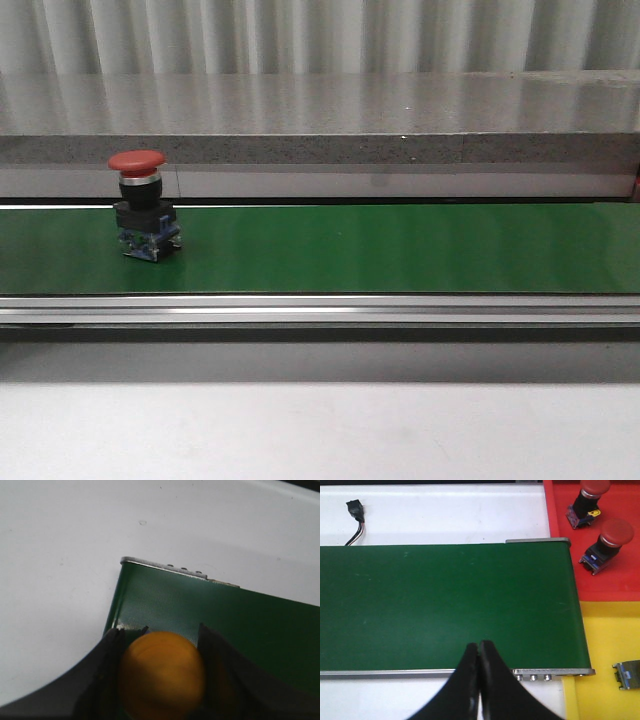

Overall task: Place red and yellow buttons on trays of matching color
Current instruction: 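Place the yellow button on the belt and open the left gripper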

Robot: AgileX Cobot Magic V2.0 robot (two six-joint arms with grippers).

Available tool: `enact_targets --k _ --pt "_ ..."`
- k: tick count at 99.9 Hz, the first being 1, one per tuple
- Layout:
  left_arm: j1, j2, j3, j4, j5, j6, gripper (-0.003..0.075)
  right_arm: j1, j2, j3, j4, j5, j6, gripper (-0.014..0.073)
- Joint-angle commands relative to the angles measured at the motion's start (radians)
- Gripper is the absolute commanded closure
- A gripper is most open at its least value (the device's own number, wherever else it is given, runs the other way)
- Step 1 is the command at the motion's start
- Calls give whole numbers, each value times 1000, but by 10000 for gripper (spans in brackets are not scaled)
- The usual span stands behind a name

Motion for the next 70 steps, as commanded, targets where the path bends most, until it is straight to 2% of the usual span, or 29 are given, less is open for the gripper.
enact_targets --k 1,19,46,55,60,62,66,67,70 --pt "-22 -42 9 -15 -99 2 740 3 -15 -29 0 -57 -7 660" --pt "-30 -42 59 -15 -145 4 740 3 -15 -29 0 -57 -7 660" --pt "-30 -40 69 -15 -133 16 721 3 -15 -29 0 -57 -7 660" --pt "-30 -39 69 -15 -112 29 641 3 -15 -29 0 -57 -7 660" --pt "-30 -37 69 -15 -100 29 554 3 -15 -29 0 -57 -7 660" --pt "-30 -37 69 -15 -98 29 542 3 -15 -29 0 -57 -7 660" --pt "-30 -37 69 -15 -91 29 472 3 -15 -29 0 -57 -7 660" --pt "-30 -37 69 -15 -89 29 433 3 -15 -29 0 -57 -7 660" --pt "-30 -37 69 -15 -84 29 393 3 -15 -29 0 -57 -7 660"
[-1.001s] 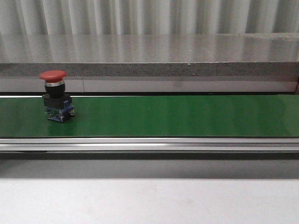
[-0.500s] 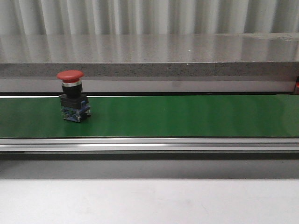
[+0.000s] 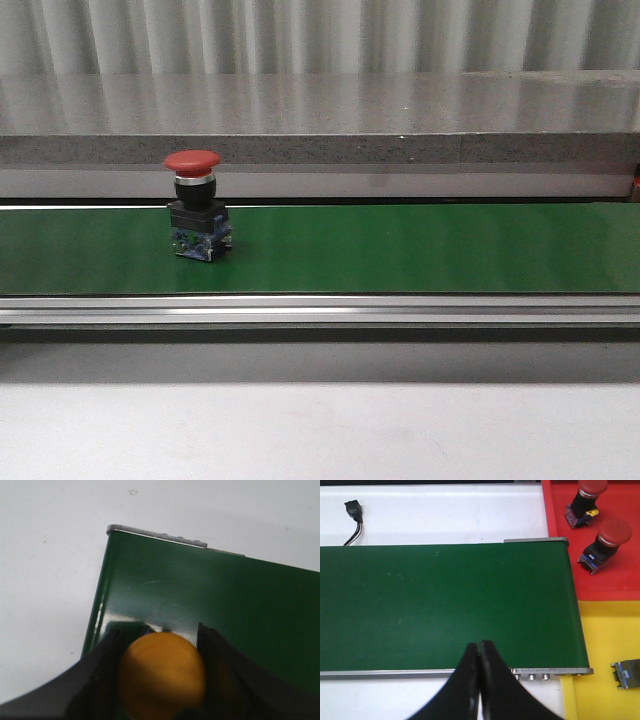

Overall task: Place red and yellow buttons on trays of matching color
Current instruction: 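Place the yellow button on the belt and open the left gripper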

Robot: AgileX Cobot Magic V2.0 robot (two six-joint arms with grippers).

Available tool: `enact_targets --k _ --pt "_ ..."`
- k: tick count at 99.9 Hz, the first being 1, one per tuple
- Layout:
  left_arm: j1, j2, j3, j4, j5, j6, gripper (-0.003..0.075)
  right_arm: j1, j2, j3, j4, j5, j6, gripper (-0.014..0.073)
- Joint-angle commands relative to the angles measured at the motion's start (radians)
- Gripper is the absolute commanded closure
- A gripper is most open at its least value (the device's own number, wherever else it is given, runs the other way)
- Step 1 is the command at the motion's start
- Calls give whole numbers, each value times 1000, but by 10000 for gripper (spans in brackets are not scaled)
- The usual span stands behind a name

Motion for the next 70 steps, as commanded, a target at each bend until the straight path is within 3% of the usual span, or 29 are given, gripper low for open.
enact_targets --k 1,10,20,41,70 --pt "-8 -37 -27 -15 -23 4 366 3 -15 -29 0 -57 -7 660" --pt "-8 -37 -27 -15 -17 4 190 3 -15 -29 0 -57 -7 660" --pt "-8 -37 -27 -15 -11 4 76 3 -15 -29 0 -57 -7 660" --pt "-19 -72 -27 -18 -13 17 68 3 -15 -29 0 -57 -7 660" --pt "-130 -187 -27 -21 -11 32 68 3 -15 -29 0 -57 -7 660"
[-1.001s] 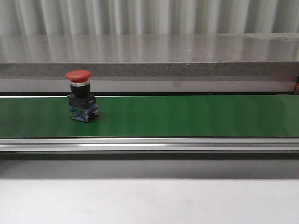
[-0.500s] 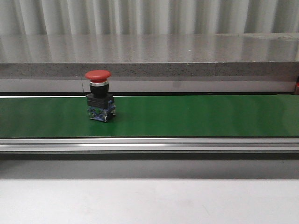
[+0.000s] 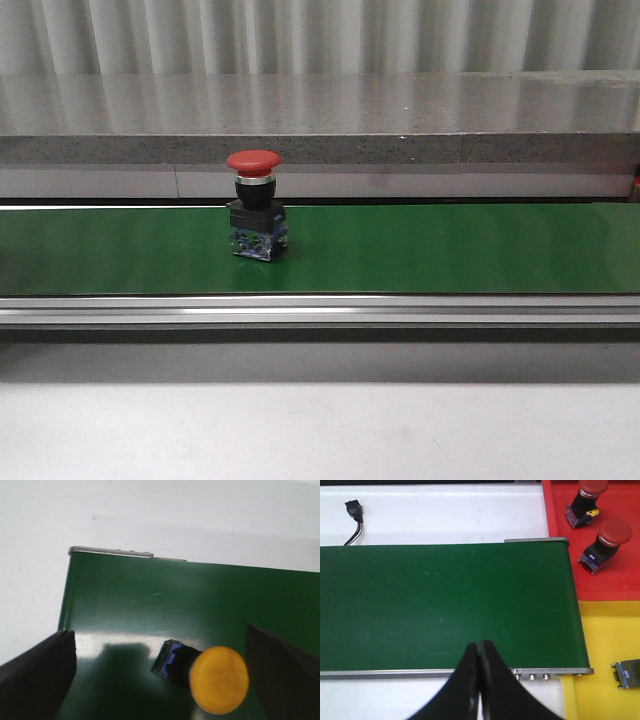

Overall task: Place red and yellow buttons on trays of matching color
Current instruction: 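Raise the left gripper above the belt while the buttons ride toward the trays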

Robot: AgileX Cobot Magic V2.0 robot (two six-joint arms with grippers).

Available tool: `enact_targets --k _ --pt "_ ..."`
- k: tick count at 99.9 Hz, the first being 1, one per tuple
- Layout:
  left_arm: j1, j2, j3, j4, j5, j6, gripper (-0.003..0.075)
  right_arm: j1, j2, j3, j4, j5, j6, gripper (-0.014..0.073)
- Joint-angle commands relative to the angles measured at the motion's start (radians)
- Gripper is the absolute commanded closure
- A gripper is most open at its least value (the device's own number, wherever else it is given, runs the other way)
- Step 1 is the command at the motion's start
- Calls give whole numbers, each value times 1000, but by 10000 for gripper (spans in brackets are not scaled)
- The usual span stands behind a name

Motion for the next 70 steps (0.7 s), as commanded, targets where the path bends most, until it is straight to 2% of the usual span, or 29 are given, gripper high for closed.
enact_targets --k 1,44,70 --pt "-37 -69 -27 -19 -39 4 68 3 -15 -29 0 -57 -7 660" --pt "-106 -277 -5 -19 -42 28 68 3 -15 -29 0 -57 -7 660" --pt "-106 -469 147 -19 -122 39 69 3 -15 -29 0 -57 -7 660"
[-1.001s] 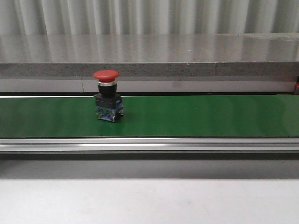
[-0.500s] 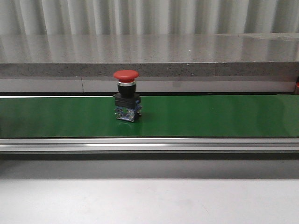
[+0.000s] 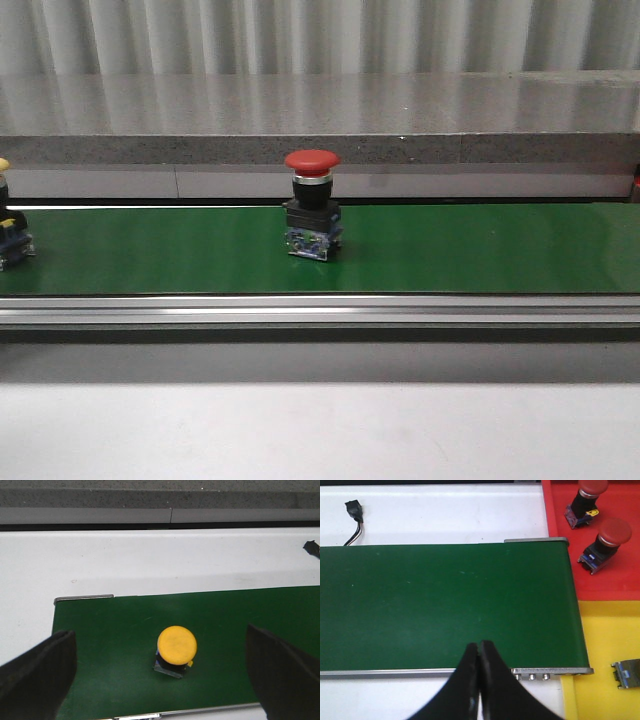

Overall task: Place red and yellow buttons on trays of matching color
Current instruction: 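Raise the left gripper above the belt while the buttons ride toward the trays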

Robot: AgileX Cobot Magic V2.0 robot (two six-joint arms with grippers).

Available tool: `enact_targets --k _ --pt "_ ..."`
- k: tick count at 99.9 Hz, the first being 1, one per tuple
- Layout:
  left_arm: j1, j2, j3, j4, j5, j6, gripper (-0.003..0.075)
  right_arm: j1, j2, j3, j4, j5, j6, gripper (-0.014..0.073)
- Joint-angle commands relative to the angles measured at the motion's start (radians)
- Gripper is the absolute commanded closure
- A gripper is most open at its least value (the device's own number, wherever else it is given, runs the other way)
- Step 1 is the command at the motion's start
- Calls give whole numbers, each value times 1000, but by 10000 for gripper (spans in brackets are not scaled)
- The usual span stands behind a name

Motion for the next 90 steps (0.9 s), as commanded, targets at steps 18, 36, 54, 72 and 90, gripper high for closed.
enact_targets --k 18,36,54,72,90 --pt "-10 -249 180 -17 -191 7 105 3 -15 -29 0 -57 -7 660" --pt "-10 -381 276 -17 -206 7 319 3 -15 -29 0 -57 -7 660" --pt "-10 -422 314 -17 -207 7 612 3 -15 -29 0 -57 -7 660" --pt "-10 -422 318 -17 -221 7 740 3 -15 -29 0 -57 -7 660" --pt "-10 -422 318 -17 -225 7 740 3 -15 -29 0 -50 -7 645"
